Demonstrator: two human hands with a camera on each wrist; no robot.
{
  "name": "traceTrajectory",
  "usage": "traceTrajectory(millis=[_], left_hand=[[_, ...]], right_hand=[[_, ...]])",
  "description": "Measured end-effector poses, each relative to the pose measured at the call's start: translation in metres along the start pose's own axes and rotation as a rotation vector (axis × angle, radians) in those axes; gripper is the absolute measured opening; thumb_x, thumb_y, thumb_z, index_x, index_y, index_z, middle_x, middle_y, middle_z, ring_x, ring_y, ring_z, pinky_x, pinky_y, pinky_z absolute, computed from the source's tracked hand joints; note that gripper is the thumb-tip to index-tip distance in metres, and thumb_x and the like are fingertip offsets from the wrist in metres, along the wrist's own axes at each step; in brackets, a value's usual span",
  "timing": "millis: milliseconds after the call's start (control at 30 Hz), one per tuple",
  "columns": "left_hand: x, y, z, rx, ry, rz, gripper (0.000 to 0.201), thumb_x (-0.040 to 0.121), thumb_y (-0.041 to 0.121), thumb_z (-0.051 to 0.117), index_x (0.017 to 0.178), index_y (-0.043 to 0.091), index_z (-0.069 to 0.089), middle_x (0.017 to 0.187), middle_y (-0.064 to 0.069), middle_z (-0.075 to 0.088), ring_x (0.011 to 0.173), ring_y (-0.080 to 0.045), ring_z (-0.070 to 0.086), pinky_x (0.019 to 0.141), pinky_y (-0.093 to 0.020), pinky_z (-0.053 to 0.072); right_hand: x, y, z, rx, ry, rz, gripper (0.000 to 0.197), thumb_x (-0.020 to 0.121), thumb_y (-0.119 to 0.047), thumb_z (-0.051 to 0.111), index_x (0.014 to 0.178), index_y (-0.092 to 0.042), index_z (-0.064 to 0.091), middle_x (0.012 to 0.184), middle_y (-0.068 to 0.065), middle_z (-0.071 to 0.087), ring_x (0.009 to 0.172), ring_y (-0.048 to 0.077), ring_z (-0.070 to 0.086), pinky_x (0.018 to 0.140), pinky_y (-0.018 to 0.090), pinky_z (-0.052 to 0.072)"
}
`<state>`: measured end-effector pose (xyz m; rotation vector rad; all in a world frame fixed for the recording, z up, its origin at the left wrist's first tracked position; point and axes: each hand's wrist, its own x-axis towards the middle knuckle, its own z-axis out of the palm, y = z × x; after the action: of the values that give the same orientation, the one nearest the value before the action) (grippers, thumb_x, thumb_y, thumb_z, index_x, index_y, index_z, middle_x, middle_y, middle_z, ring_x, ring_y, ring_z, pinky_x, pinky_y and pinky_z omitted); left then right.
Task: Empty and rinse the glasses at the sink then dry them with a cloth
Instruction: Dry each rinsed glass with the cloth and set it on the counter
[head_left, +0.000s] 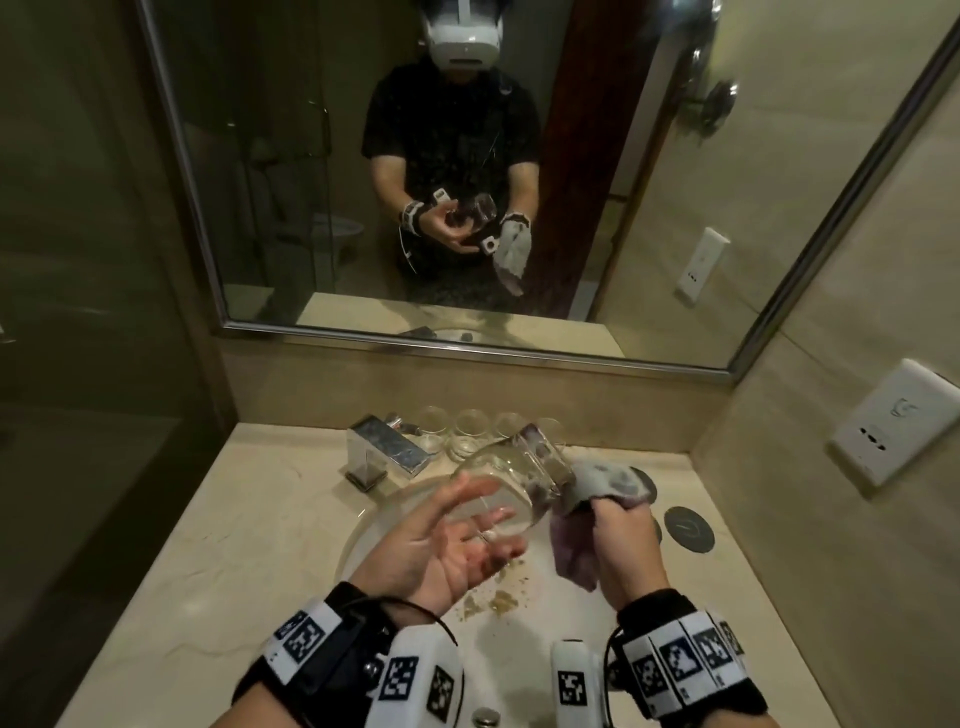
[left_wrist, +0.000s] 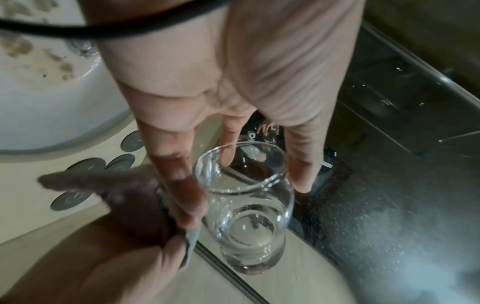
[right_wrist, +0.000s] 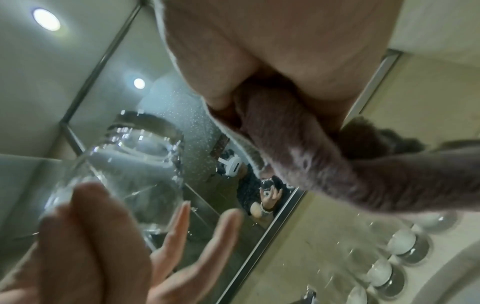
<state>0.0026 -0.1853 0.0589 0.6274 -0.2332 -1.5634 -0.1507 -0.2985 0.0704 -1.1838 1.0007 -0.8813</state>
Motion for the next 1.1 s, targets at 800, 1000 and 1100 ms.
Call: traceTrajectory(millis=[800,1000,1100], left_hand=[[0.059,-0.043,0.032,0.158,0.175,0.031,0.041,0.079,0.024,0.066,0.116,0.007,0.061,0.103,-0.023,0.072,0.077,-0.034,0.069,0.044,-0.019,0.046],[0.086,-0.047,0.046,0.356,0.279,-0.005,0.051,0.076,0.041,0.066,0.117,0.011,0.060,0.102,-0.014,0.074,0.085,-0.028,0.072,0.051,-0.021,0.048],[0.097,-0.044,0.047,0.431,0.385,0.003,0.058,0.077,0.049,0.063,0.117,0.008,0.057,0.104,-0.016,0.067,0.081,-0.024,0.069,0.058,-0.025,0.049]], right_hand=[[0.043,0.003,-0.061,-0.200,-0.194,-0.173,0.040,0.079,-0.043,0.067,0.114,-0.024,0.062,0.108,0.003,0.068,0.089,0.014,0.063,0.064,0.028,0.048],[0.072,0.006,-0.079,-0.110,-0.076,-0.149,0.023,0.084,-0.021,0.072,0.106,-0.020,0.063,0.105,0.010,0.066,0.081,0.017,0.060,0.061,0.028,0.047],[0.089,0.011,-0.093,-0.139,0.027,-0.177,0.028,0.080,-0.024,0.076,0.104,-0.023,0.061,0.100,0.001,0.065,0.081,0.015,0.061,0.070,0.029,0.053]])
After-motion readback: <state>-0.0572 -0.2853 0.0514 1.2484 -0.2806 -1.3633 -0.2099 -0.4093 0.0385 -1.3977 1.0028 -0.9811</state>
